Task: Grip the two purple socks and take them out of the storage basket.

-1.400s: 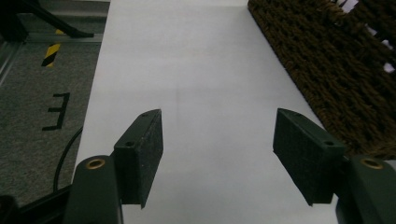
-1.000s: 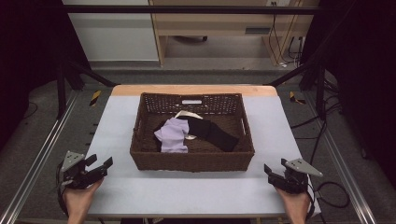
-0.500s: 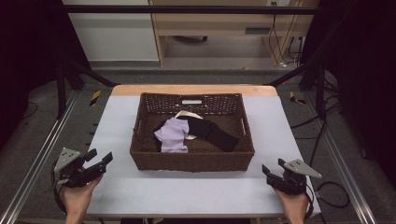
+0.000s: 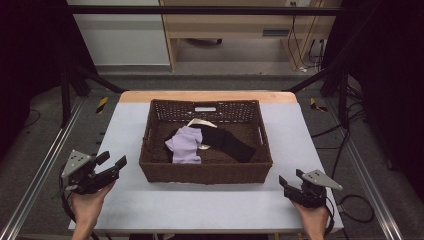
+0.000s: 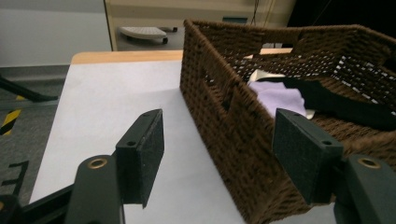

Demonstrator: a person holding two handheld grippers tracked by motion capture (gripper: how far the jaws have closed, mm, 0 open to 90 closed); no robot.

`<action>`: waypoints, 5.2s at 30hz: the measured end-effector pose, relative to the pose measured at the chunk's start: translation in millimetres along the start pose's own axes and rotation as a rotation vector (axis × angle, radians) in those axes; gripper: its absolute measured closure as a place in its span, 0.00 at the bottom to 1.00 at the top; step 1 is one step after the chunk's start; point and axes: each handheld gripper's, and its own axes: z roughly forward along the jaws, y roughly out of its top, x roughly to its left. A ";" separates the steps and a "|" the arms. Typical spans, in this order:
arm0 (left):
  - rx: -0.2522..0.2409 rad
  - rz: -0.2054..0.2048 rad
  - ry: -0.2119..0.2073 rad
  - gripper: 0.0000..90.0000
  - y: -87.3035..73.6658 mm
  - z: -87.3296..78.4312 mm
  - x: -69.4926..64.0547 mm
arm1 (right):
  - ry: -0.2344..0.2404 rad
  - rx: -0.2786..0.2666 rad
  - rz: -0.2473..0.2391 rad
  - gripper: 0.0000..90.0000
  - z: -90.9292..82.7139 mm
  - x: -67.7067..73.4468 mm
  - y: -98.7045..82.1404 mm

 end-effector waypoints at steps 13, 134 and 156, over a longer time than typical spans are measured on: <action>-0.035 0.066 -0.045 0.38 41.1 12.6 -27.7 | -0.004 -0.006 0.000 0.35 -0.4 -0.8 0.6; 0.594 0.241 -0.066 0.57 41.5 232.3 -81.2 | -0.002 0.016 0.001 0.35 2.3 -5.5 -0.3; 0.609 0.182 0.041 0.63 44.4 233.0 -76.6 | -0.002 0.015 0.000 0.36 1.7 -5.2 0.0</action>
